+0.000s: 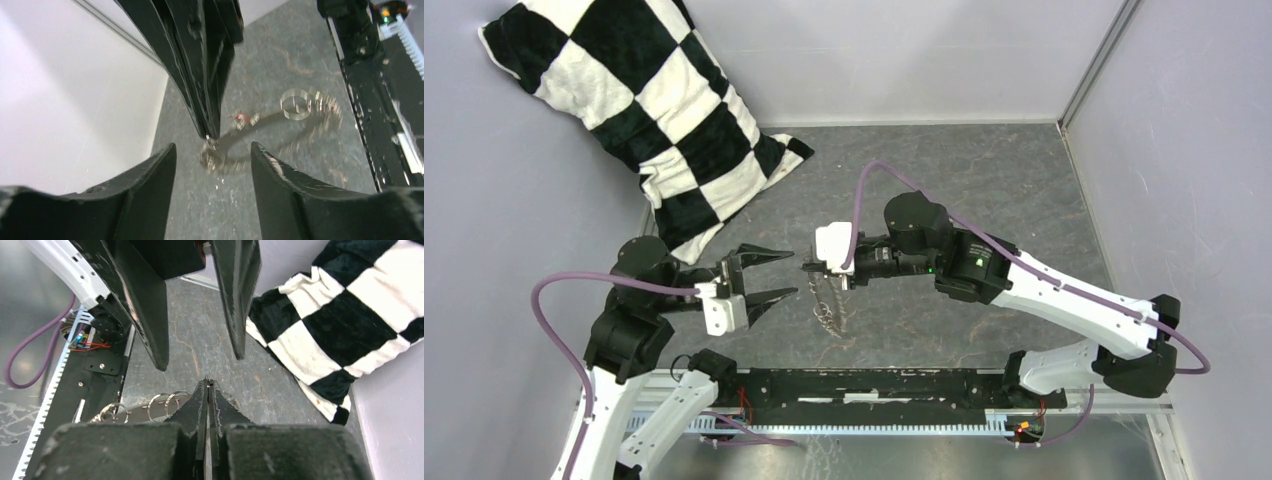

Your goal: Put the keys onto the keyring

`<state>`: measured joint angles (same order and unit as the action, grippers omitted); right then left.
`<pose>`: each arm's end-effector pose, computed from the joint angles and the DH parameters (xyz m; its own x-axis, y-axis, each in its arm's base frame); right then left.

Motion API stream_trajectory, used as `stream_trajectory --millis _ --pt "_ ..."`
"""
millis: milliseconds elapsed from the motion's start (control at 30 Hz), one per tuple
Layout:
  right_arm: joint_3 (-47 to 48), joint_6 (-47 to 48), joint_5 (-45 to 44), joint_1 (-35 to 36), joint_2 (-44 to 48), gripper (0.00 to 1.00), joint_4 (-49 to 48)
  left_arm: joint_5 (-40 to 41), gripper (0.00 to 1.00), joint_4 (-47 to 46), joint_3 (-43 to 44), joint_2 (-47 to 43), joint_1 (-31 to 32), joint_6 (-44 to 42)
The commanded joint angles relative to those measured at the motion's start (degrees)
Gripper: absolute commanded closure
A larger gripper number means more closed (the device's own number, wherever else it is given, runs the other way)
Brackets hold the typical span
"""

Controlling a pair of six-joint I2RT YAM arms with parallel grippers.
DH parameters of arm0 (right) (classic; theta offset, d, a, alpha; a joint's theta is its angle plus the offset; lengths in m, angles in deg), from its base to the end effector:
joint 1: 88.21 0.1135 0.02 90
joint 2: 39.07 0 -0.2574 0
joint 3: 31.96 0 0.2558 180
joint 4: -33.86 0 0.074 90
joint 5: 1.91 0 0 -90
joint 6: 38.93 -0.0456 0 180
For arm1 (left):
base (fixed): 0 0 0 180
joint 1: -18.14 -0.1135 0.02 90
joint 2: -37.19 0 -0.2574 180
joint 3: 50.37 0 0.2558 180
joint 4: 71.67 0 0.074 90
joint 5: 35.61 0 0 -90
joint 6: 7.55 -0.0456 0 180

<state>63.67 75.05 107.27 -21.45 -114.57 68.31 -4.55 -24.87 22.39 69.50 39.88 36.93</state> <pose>0.1082 0.2900 0.4218 0.3146 -0.2402 -0.9183 -0.9474 -0.0191 -0.3195 0.0729 -0.0711 0.4063 0.6286 0.1456 -0.7640 0.7613 0.0856 0.6427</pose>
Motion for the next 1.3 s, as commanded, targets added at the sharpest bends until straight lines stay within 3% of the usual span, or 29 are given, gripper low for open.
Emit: stream_trajectory --millis 0,133,367,533,733,867,1000,1133,1167,1267 --pt "-0.1 1.0 4.7 0.3 3.6 0.99 -3.9 3.6 0.3 12.0 2.1 1.6 0.2 -13.8" --pt "0.9 0.2 9.7 -0.3 3.2 0.99 -3.3 2.4 0.03 12.6 2.4 3.2 0.1 -17.2" --pt "2.5 -2.1 20.0 -1.6 2.0 0.99 -4.2 -2.4 0.03 6.9 4.5 6.2 0.2 -13.1" --pt "3.7 -5.0 25.8 -2.7 0.4 0.99 -7.2 -9.4 0.17 11.3 6.0 8.8 1.1 -12.1" --pt "6.0 -7.8 31.0 -2.9 -2.4 0.99 -9.5 -10.7 0.29 11.2 7.3 11.2 3.4 -10.3" --pt "8.0 -8.1 32.7 -2.9 -4.0 0.99 -8.9 -12.0 0.51 8.9 7.5 11.9 4.1 -5.5" --pt "7.4 -7.4 30.8 -3.5 -3.0 0.99 -8.6 -11.0 0.81 5.5 8.2 11.5 4.1 2.2" --pt "4.3 -9.1 28.8 -4.9 -0.4 0.99 -12.2 -10.6 0.96 7.7 9.3 11.6 4.1 3.3" --pt "4.1 -9.5 27.2 -5.2 0.0 0.94 -12.5 -10.4 0.98 7.9 9.7 11.7 4.1 4.0" --pt "2.4 -10.2 18.7 -6.6 2.5 0.67 -13.1 -9.1 0.98 7.9 11.1 12.0 4.1 6.9"
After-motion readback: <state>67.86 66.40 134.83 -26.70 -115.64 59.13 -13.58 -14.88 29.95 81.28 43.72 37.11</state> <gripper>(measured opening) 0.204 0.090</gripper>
